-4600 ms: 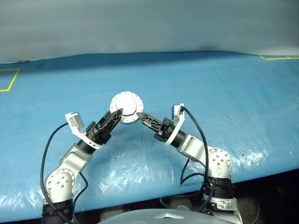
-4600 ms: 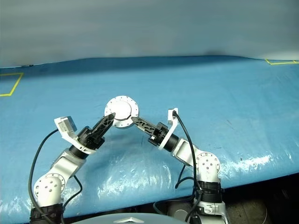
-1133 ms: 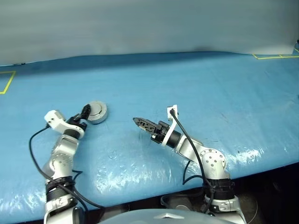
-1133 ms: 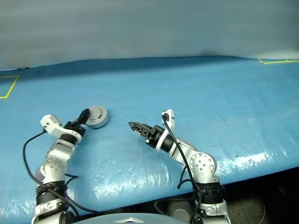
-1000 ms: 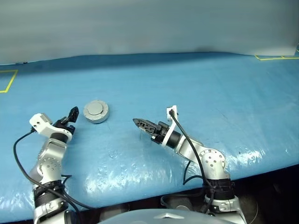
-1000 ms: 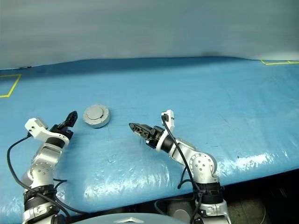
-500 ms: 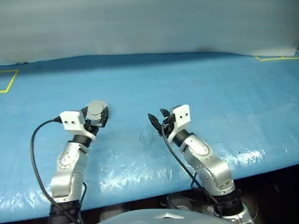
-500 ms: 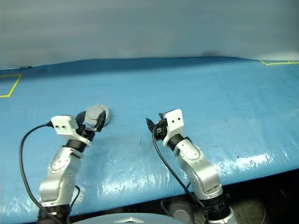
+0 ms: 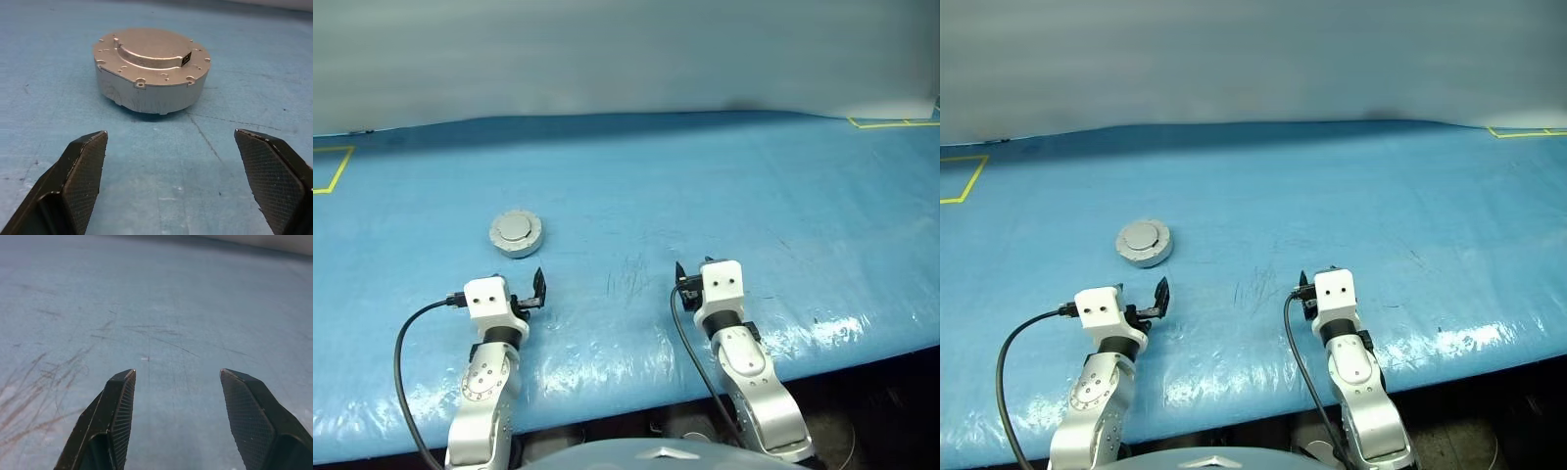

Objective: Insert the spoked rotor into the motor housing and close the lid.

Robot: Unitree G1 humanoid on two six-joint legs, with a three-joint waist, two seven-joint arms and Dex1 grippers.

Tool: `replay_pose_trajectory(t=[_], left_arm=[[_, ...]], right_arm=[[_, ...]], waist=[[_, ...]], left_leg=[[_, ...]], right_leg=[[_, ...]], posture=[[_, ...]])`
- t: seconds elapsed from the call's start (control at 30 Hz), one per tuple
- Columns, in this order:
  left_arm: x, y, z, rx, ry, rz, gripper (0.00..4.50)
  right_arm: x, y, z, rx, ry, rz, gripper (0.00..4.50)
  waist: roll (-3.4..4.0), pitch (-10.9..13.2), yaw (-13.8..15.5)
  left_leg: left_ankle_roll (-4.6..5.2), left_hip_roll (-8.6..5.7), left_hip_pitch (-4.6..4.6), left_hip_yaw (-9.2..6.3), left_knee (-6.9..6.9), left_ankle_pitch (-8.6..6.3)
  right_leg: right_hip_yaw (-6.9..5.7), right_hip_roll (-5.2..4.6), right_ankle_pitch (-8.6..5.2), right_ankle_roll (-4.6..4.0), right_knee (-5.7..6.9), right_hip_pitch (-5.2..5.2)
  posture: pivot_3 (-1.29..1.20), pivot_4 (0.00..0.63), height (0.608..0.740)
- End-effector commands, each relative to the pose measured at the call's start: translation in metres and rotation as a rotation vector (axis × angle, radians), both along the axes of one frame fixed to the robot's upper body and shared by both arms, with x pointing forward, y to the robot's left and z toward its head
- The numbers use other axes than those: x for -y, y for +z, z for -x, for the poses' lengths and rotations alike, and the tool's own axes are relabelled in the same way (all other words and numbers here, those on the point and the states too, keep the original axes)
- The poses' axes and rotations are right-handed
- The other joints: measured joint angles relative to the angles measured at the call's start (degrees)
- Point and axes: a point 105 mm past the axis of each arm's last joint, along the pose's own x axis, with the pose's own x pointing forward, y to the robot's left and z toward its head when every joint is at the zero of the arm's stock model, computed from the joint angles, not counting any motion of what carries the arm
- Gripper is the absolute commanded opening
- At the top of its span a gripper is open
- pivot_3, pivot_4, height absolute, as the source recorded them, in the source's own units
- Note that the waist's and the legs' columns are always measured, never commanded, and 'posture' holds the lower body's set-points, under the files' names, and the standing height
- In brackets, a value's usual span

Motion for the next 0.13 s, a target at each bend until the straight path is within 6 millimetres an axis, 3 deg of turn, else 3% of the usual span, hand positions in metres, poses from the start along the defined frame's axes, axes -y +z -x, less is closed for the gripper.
replay_pose_trajectory(t=[0.03, 0.13], left_arm=[[0.0021, 0.0227, -0.0032, 0.097, -0.027, -0.010, 4.43], [-0.0002, 0.0244, -0.0051, 0.105, -0.019, -0.014, 4.43]], right_arm=[[-0.0020, 0.0203, -0.0063, 0.084, 0.004, -0.001, 2.90], [-0.0032, 0.0244, -0.0107, 0.106, 0.002, 0.009, 2.90]], waist=[[0.00, 0.0, 0.0], [0.00, 0.0, 0.0]], left_leg=[[0.01, 0.00, 0.01, 0.00, 0.01, 0.01], [0.00, 0.05, 0.01, -0.01, 0.02, 0.04]], right_leg=[[0.00, 0.00, -0.01, 0.03, 0.00, 0.00], [-0.01, 0.04, 0.02, -0.02, 0.02, -0.01]], posture=[[0.00, 0.150, 0.740], [0.00, 0.150, 0.740]])
